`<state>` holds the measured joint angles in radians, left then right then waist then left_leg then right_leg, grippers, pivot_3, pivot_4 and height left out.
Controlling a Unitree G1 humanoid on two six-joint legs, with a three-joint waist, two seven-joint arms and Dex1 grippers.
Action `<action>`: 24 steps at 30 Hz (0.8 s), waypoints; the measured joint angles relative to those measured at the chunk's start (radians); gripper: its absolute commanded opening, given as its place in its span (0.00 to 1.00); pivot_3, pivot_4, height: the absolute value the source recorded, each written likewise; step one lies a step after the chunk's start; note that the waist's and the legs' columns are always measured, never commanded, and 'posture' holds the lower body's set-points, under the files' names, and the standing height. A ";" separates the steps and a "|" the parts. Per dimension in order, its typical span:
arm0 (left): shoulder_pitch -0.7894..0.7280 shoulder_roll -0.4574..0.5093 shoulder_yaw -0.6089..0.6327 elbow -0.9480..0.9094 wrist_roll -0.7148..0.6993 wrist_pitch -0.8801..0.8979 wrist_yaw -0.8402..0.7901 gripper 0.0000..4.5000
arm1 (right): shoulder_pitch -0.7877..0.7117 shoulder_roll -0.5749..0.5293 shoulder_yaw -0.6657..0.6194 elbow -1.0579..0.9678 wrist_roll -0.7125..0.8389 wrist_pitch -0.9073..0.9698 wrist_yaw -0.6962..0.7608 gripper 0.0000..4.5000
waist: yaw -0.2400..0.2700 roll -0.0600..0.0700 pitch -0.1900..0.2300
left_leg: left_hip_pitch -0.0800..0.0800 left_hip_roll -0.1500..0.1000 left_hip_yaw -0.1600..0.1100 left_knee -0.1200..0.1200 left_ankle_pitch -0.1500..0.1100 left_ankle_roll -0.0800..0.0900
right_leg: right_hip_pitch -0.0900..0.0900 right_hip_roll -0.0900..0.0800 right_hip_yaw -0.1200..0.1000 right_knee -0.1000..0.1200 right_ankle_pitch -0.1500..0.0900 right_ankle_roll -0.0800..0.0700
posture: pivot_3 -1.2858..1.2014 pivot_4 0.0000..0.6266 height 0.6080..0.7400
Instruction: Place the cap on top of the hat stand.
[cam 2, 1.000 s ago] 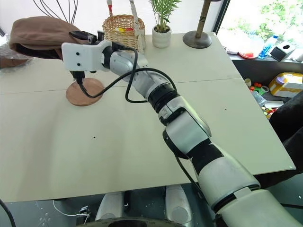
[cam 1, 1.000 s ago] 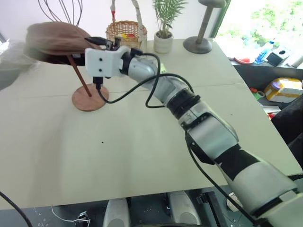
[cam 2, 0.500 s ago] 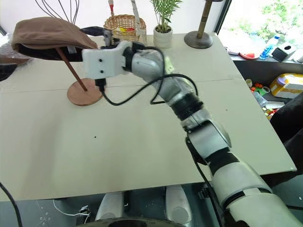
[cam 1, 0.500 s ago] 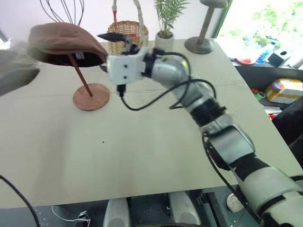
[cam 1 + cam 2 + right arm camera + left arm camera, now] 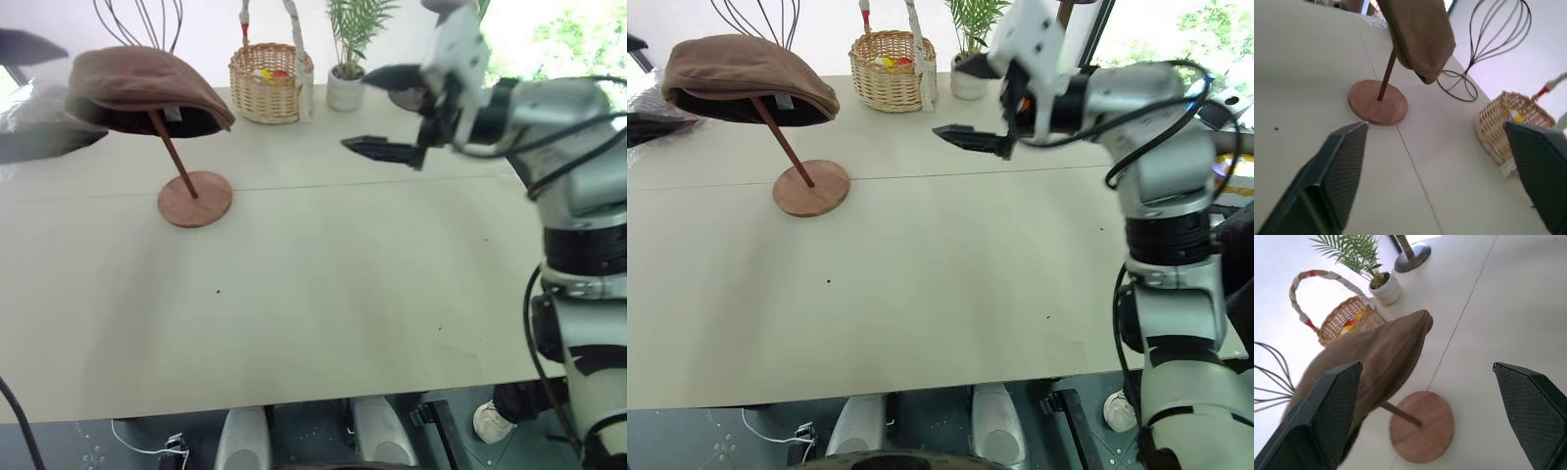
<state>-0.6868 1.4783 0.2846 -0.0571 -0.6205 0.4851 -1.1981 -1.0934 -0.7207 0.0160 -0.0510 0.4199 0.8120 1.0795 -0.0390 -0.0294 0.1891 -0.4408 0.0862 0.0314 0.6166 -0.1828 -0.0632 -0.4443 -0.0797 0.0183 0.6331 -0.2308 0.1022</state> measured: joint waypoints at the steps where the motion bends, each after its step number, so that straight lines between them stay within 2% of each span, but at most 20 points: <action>1: -0.041 -0.008 -0.050 -0.002 0.040 -0.041 0.001 1.00 | -0.015 -0.034 -0.013 -0.010 0.056 0.094 0.020 0.99 | 0.002 0.000 0.000 | -0.001 0.000 0.000 0.000 0.000 0.000 | 0.000 0.000 0.000 0.000 0.000 0.000 | 0.52 0.24 0.91; 4: -0.155 -0.070 -0.192 -0.013 0.196 -0.154 0.018 1.00 | -0.063 -0.109 -0.076 -0.039 0.221 0.306 0.079 0.99 | 0.013 0.001 0.001 | -0.001 0.000 0.001 0.000 0.000 0.000 | -0.001 0.000 0.001 -0.001 0.000 0.000 | 0.52 0.24 0.91; 9: -0.252 -0.177 -0.359 -0.067 0.393 -0.259 0.023 1.00 | -0.165 -0.128 -0.129 -0.040 0.328 0.446 0.042 0.99 | 0.021 0.002 0.001 | -0.001 0.000 0.002 0.003 0.000 0.000 | -0.001 0.000 0.002 0.000 0.000 0.000 | 0.52 0.24 0.91; 16: -0.373 -0.298 -0.485 -0.062 0.666 -0.407 0.052 1.00 | -0.160 -0.151 -0.118 -0.026 0.339 0.446 0.012 0.99 | 0.029 0.002 0.001 | -0.004 0.000 0.002 0.007 0.000 0.001 | -0.001 0.000 0.003 0.000 0.000 0.001 | 0.52 0.24 0.91; 24: -0.385 -0.377 -0.546 -0.028 0.906 -0.476 0.100 1.00 | -0.158 -0.161 -0.118 -0.028 0.364 0.446 0.007 0.99 | 0.025 0.003 0.002 | -0.004 0.000 0.002 0.009 0.000 0.001 | -0.001 0.000 0.004 0.001 0.001 0.001 | 0.52 0.24 0.91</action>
<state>-1.0715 1.1008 -0.2614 -0.0848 0.2858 0.0086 -1.0985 -1.2512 -0.8820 -0.1018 -0.0788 0.7844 1.2577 1.0864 -0.0137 -0.0268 0.1907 -0.4447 0.0862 0.0335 0.6260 -0.1833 -0.0619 -0.4450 -0.0798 0.0219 0.6344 -0.2301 0.1035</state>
